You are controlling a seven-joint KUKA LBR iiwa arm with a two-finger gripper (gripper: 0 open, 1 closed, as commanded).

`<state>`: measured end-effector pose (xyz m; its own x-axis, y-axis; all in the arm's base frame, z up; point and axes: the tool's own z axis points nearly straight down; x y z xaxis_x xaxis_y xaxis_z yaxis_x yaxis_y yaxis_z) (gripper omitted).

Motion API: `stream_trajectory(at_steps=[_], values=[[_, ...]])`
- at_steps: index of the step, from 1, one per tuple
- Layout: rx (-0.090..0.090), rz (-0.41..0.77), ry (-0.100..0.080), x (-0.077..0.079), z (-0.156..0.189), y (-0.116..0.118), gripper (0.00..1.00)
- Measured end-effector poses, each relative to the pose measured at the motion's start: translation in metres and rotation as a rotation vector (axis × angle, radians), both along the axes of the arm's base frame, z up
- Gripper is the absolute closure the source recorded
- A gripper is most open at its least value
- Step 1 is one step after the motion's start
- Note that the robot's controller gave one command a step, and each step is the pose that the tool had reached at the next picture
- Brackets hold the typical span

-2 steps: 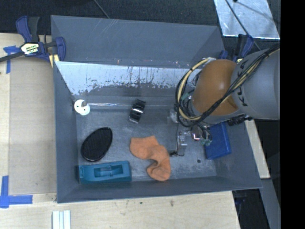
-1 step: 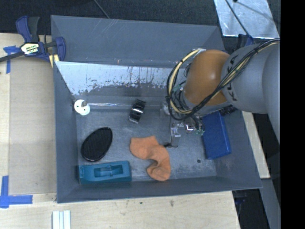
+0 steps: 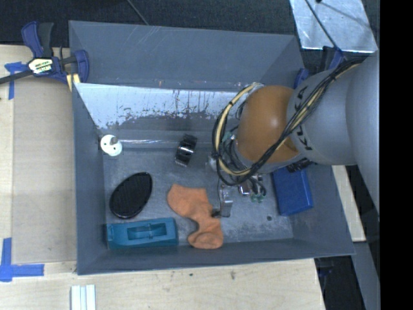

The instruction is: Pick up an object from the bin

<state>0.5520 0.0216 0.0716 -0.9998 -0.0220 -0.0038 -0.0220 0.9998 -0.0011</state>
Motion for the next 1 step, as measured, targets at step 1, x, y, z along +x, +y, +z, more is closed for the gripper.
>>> stream_trajectory(at_steps=[1], values=[[0.001, 0.101, 0.003, 0.0015, 0.0007, 0.0154, 0.00]])
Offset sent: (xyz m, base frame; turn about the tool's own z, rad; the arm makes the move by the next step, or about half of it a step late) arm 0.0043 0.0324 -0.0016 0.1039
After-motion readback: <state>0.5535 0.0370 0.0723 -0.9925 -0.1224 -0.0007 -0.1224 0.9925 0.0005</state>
